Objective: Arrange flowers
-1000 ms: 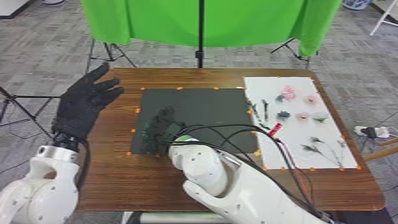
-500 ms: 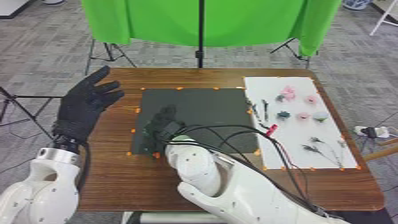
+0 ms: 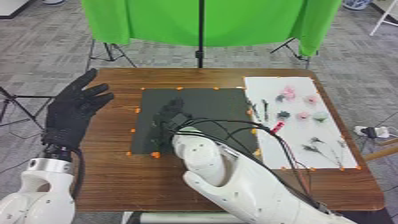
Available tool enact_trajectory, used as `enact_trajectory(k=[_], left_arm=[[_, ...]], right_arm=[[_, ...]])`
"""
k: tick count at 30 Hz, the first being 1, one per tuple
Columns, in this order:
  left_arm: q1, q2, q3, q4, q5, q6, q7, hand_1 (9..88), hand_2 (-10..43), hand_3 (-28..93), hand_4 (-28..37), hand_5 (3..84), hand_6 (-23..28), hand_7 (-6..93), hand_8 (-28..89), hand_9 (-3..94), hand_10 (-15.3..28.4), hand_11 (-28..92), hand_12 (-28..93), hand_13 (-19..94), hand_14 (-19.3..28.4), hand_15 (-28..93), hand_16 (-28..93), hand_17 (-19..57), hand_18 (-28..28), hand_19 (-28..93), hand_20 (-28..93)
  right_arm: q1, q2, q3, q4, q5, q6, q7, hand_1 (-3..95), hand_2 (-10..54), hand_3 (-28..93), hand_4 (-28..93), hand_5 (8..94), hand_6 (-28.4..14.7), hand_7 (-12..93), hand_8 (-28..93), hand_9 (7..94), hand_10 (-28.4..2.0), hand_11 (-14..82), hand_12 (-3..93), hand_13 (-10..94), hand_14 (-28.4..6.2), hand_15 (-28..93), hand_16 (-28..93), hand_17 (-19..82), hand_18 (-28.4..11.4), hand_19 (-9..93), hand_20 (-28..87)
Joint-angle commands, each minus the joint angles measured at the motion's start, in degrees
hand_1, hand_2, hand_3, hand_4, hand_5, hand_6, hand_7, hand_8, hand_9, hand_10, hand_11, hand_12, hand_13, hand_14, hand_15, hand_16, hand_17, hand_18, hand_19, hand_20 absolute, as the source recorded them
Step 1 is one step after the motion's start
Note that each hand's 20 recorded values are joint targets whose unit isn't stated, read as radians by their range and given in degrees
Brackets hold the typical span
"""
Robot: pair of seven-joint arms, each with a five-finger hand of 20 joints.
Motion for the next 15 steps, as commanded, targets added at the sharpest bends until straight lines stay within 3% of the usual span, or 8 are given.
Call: enact_trajectory(k=[1,2,3,4,8,10,15], left_arm=[[0.7,-1.48,-0.12,-0.14,0.27,0.18,-2.03,24.1,5.6,79,-26.1,35.0,6.6,13.6,-10,35.6,19.3,25,12,27,27.1,52,-7,-8.1,28.4,54,15],[1.6,-0.79,-0.07,-0.36,-0.35,0.88,0.05,24.1,5.5,79,-26.1,35.0,6.6,13.5,-10,35.6,19.3,25,12,27,27.1,52,-7,-8.1,28.4,54,15],[1.9,-1.38,-0.30,-0.43,-0.14,0.81,-0.72,24.1,5.6,79,-26.1,35.0,6.6,13.6,-10,35.6,19.3,25,12,27,27.1,52,-7,-8.1,28.4,54,15],[2.7,-1.57,-0.54,-0.55,-0.19,0.96,-0.35,24.1,5.6,79,-26.1,35.0,6.6,13.5,-10,35.6,19.3,25,12,27,27.1,52,-7,-8.1,28.4,54,15],[5.4,-1.57,-1.74,-1.03,-1.48,1.87,1.76,24.1,5.6,78,-26.3,35.1,6.7,13.4,-10,35.6,19.3,25,12,27,27.1,52,-7,-8.1,28.4,54,15],[5.9,-1.79,-1.98,-0.90,-1.64,2.33,2.56,23.8,5.6,78,-26.5,35.1,6.7,13.4,-10,35.6,19.3,25,12,27,27.1,52,-7,-8.1,28.4,54,15],[8.3,-1.36,-2.50,-1.03,-3.46,3.39,5.50,23.0,5.8,78,-27.6,35.0,6.6,13.4,-10,35.6,19.2,25,12,27,27.1,52,-7,-8.1,28.4,54,15]], right_arm=[[-2.2,-0.6,-0.4,-2.1,-0.4,5.7,-0.3,6.8,21.3,75,-28,56.2,2.7,14,-15,28.9,-26.9,37.5,14.8,9,-27.2,86,-3,-8,-24.2,68,42],[-1.5,-0.2,-1.0,-2.2,-0.3,7.1,-0.4,6.8,21.1,75,-28,56.3,2.7,14,-15,29.1,-27.0,37.8,14.7,10,-27.3,86,-3,-8,-24.3,68,42],[-2.1,0.3,-0.8,-2.5,-0.4,8.8,-0.6,6.7,21.0,75,-28,56.3,2.7,15,-15,29.5,-27.1,38.0,14.7,10,-27.3,86,-3,-8,-24.5,69,42],[-2.8,0.4,0.1,-3.0,-0.8,9.9,-1.2,6.9,20.4,76,-28,56.6,2.6,15,-15,30.0,-27.0,38.1,14.6,11,-27.4,86,-3,-7,-24.8,69,42],[-1.7,3.8,1.3,-6.8,5.0,13.8,2.2,9.7,14.3,79,-28,55.7,1.8,15,-15,35.9,-27.0,37.7,14.0,18,-27.7,84,-3,-4,-26.5,69,43],[-1.9,5.5,4.3,-9.4,9.7,13.1,4.0,10.6,12.4,80,-28,54.4,1.4,15,-15,39.2,-26.8,36.5,14.6,22,-27.7,82,0,-1,-27.3,70,44],[-2.1,13.9,11.0,-16.7,21.7,16.5,11.9,13.9,7.9,83,-28,49.7,-1.4,16,-14,44.5,-25.8,35.4,14.7,30,-26.8,79,3,6,-28.3,72,45]])
